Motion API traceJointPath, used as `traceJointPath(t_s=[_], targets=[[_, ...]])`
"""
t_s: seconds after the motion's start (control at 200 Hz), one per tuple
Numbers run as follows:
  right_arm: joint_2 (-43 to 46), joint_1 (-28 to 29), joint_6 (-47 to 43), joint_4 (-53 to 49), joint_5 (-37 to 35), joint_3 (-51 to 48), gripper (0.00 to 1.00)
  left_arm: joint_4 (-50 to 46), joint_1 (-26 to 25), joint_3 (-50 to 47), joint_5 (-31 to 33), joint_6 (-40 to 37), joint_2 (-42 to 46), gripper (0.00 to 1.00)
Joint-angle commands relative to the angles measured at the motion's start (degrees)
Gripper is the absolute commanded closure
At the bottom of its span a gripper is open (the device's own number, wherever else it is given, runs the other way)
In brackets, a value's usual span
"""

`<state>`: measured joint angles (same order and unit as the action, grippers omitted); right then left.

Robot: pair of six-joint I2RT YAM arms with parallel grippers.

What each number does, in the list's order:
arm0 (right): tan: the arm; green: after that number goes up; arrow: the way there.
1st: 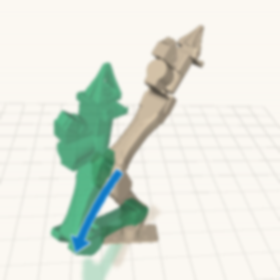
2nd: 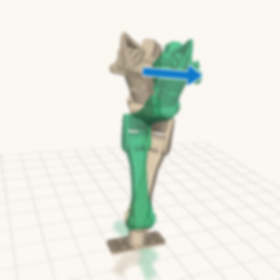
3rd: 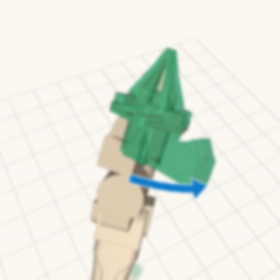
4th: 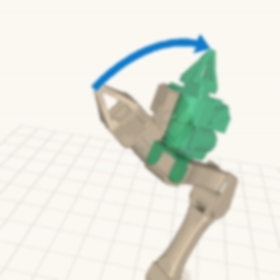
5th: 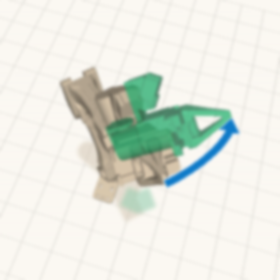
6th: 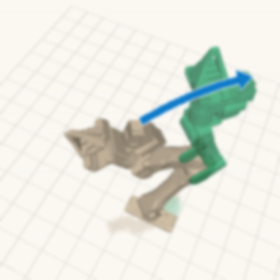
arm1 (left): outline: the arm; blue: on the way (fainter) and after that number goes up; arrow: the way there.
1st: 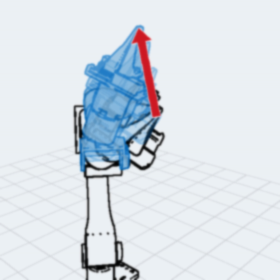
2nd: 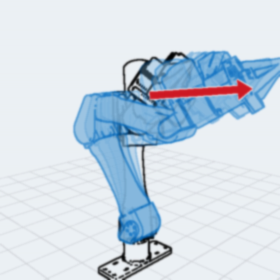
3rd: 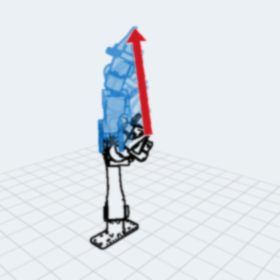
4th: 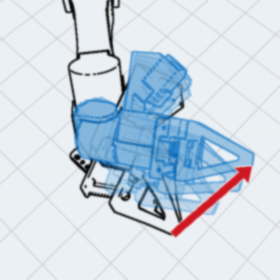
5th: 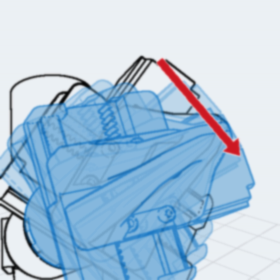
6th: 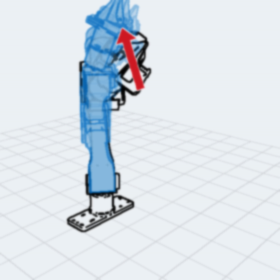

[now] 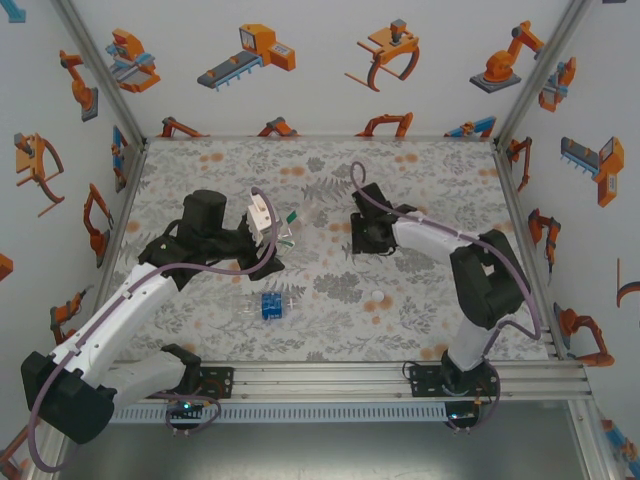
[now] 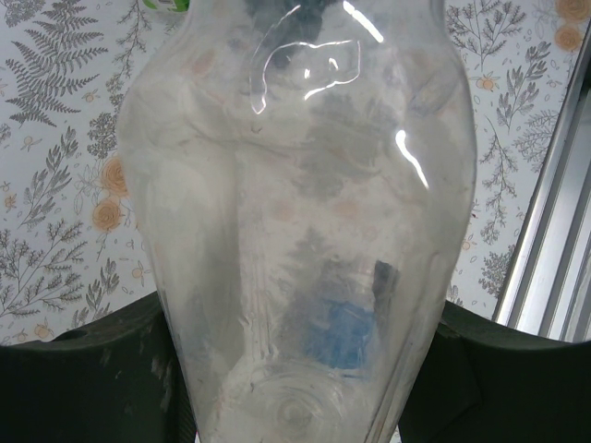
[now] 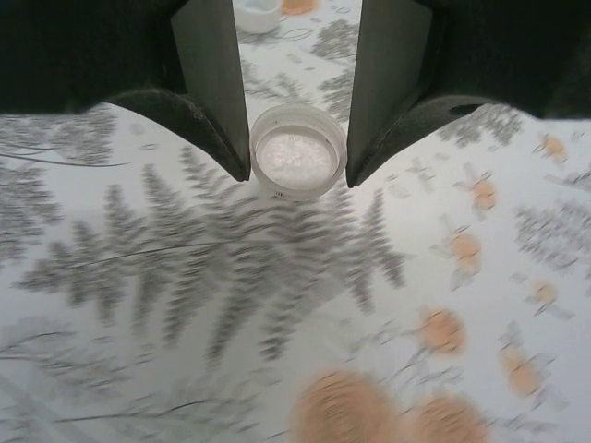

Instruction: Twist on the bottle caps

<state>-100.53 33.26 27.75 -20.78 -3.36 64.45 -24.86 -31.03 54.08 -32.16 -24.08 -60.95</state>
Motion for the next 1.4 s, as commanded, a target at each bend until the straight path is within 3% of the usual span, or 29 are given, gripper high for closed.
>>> traceJointPath(t_s=[0.0,0.31,0.741,1.397], targets=[[-0.9,5.3,3.0,-2.1,-1.5,1.5,0.58,0.0,0.3,0.6,-1.4,-0.8,-0.1,1.0],[-3.0,12.4,5.1,-2.8,-4.0,2.1,0.56,-0.1,0.3,0.7,-1.4,-0.7,-0.2,1.0],[-2.7,12.5,5.9,-4.1,-2.3,3.2,0.5,-0.3,0.3,0.8,-1.3,-0.7,-0.5,1.0],[-0.7,12.5,6.5,-6.7,-1.2,3.6,0.5,-0.5,0.3,1.0,-1.4,-0.6,-0.9,1.0]])
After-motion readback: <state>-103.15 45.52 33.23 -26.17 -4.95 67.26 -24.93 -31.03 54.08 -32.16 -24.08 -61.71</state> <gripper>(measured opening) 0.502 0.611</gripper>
